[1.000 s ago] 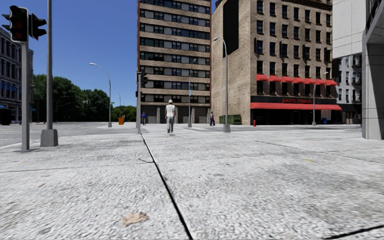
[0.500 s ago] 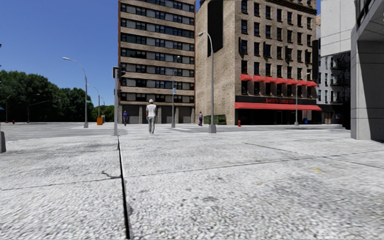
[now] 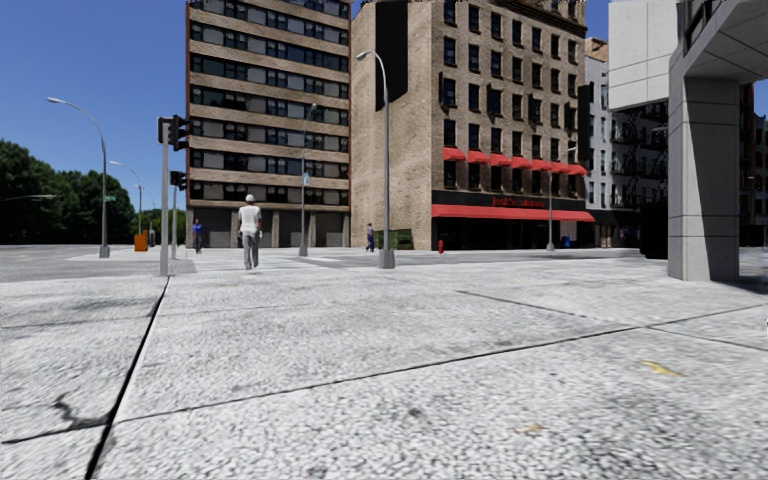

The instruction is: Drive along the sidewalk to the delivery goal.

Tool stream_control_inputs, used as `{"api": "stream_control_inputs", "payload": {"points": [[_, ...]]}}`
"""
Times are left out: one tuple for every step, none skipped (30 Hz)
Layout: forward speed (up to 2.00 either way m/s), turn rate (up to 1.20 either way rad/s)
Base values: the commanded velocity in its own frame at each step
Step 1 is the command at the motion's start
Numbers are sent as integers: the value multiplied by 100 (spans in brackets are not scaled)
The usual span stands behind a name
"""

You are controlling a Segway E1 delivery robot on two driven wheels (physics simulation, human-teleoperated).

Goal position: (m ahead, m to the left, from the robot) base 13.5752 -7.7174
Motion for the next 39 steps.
{"api": "stream_control_inputs", "payload": {"points": [[172, -36], [172, -36], [172, -36], [172, -36], [172, -36], [172, -36], [172, -36], [172, -36], [172, -36], [172, -36], [172, -36], [172, -36], [172, -36], [172, -36], [172, -36], [171, -36], [171, -36], [171, -36], [171, -36], [171, -36], [171, -36], [171, -36], [171, -36], [171, -36], [171, -36], [171, -36], [171, -36], [171, -36], [171, -36], [171, -36], [171, -36], [171, -36], [171, -36], [171, -36], [171, -36], [171, -36], [171, -36], [171, -33], [171, -33]]}}
